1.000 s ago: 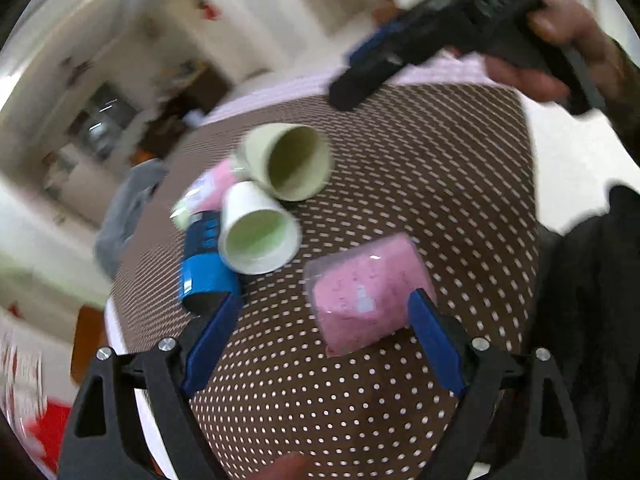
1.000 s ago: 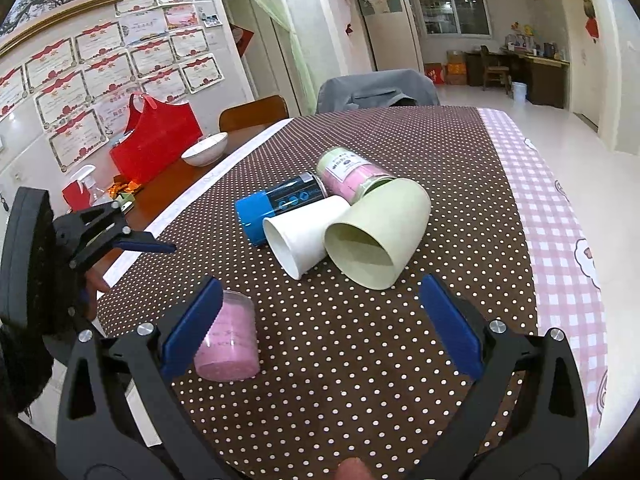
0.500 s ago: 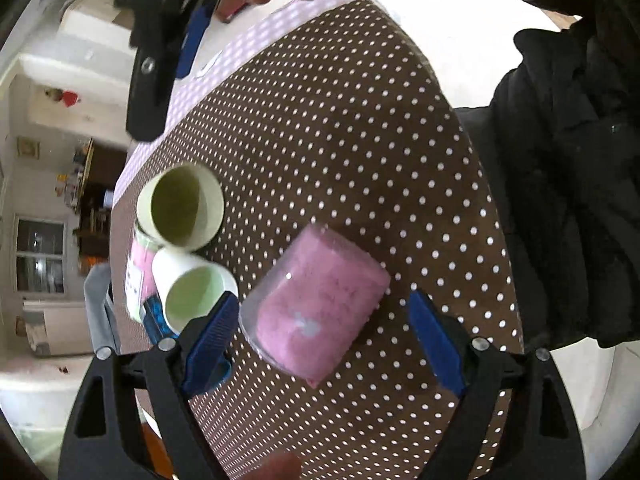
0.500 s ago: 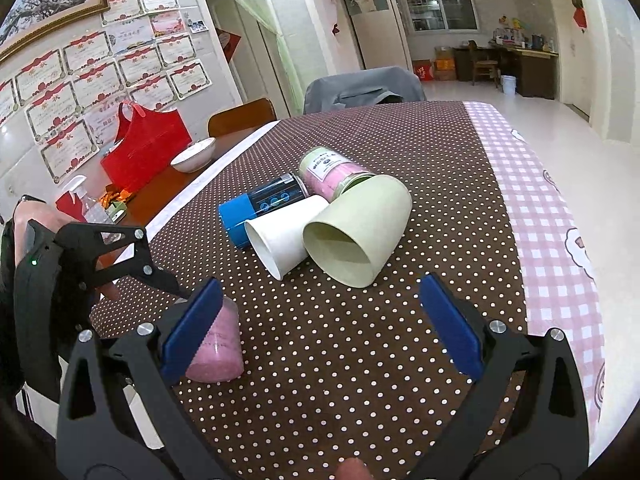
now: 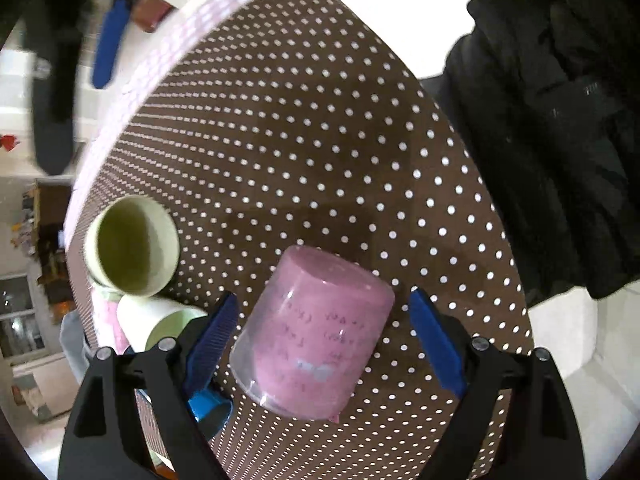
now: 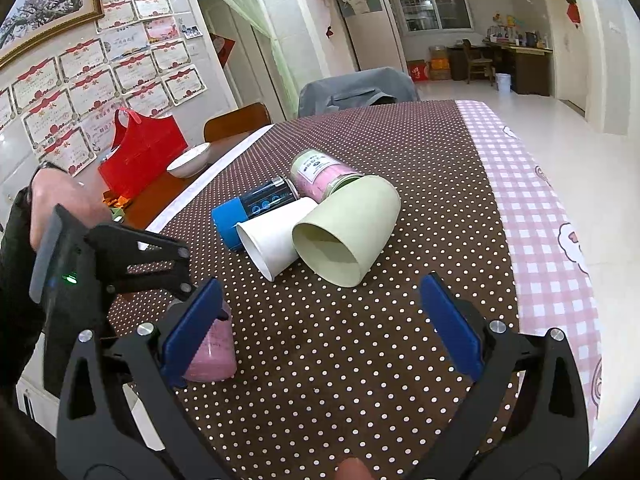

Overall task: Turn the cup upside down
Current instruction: 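Roll the left tool and grasp the pink cup with the left gripper, then lift the pink cup with the left gripper and rotate it rim-down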

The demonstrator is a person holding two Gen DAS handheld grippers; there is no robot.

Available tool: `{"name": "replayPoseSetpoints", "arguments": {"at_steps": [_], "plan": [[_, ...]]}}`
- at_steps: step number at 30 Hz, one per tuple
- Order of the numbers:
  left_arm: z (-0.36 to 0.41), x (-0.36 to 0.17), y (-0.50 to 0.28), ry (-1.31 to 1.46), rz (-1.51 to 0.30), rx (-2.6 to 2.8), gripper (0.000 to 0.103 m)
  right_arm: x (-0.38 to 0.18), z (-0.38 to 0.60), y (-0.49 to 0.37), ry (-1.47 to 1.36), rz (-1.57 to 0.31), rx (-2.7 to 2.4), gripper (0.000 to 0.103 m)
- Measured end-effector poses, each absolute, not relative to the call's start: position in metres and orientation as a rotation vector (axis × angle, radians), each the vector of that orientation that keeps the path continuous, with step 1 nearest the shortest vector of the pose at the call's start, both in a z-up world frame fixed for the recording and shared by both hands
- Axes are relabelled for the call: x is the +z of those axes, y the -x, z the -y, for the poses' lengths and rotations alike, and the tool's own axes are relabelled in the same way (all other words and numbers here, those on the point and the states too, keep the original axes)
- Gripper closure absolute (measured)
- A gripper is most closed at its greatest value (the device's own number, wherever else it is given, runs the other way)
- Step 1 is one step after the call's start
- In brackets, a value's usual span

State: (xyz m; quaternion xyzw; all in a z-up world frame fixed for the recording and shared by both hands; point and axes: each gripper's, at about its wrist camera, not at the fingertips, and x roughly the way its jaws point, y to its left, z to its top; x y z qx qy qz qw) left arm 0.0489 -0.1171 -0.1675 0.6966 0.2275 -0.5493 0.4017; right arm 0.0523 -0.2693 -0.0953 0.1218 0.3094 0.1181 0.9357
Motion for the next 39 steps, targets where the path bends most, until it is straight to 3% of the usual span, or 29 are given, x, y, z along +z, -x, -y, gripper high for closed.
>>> {"name": "replayPoseSetpoints", "arguments": {"at_steps": [4, 6, 15, 39], "plan": [[0.128, -0.175, -0.057, -1.756, -0.639, -1.395, 0.018, -0.095, 0.274, -0.05, -0.255, -0.628, 0.234, 0.006], [0.13, -0.175, -0.061, -1.736, -0.658, -1.387, 0.03, -0.095, 0.276, -0.05, -0.256, -0.63, 0.228, 0.006], [0.12, -0.169, -0.091, -1.591, -0.746, -1.318, 0.037, -0.094, 0.275, -0.051, -0.259, -0.63, 0.231, 0.006], [0.058, -0.155, -0.197, -0.961, -0.786, -0.987, 0.042, -0.092, 0.27, -0.052, -0.266, -0.625, 0.24, 0.006]]}}
